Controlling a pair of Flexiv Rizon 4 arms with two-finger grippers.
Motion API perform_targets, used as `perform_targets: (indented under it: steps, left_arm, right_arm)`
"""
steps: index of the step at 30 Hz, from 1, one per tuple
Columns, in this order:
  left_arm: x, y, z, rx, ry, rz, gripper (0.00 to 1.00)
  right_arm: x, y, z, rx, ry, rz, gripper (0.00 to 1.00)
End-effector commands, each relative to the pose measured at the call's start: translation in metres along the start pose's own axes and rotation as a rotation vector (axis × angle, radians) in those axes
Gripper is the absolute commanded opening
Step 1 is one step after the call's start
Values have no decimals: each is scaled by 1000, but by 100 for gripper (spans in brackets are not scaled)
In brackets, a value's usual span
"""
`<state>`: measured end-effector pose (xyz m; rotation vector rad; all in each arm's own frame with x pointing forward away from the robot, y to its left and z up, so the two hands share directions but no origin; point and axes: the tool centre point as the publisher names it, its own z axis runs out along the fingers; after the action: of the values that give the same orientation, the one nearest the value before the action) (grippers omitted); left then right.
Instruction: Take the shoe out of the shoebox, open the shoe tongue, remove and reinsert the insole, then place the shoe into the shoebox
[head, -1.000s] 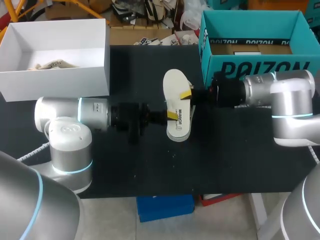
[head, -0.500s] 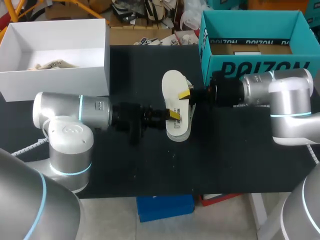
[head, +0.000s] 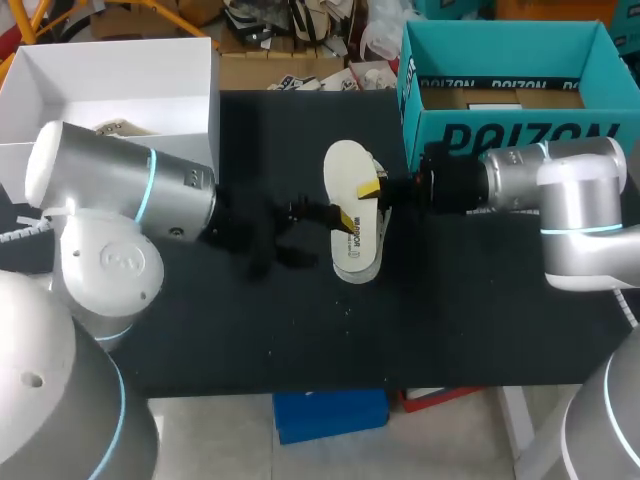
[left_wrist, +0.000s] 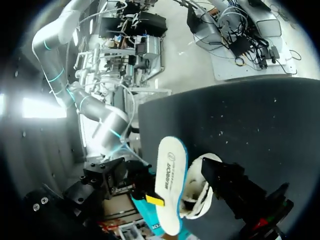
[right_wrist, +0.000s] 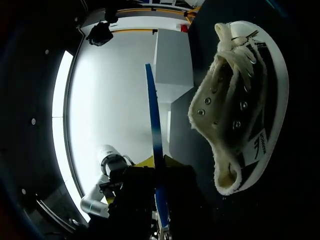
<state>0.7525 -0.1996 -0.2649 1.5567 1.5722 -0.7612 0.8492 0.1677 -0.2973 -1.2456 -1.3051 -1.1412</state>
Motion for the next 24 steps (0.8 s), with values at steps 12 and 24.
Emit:
perform_targets:
  steps: [12,24]
  left_arm:
    - [-15,-6,-18,-82,645,37,100]
    - [-18,1,-1,20,720,-20,100]
  right_arm:
    - [0,0,1,0,-3,1,0]
    - [0,0,1,0,-3,1,0]
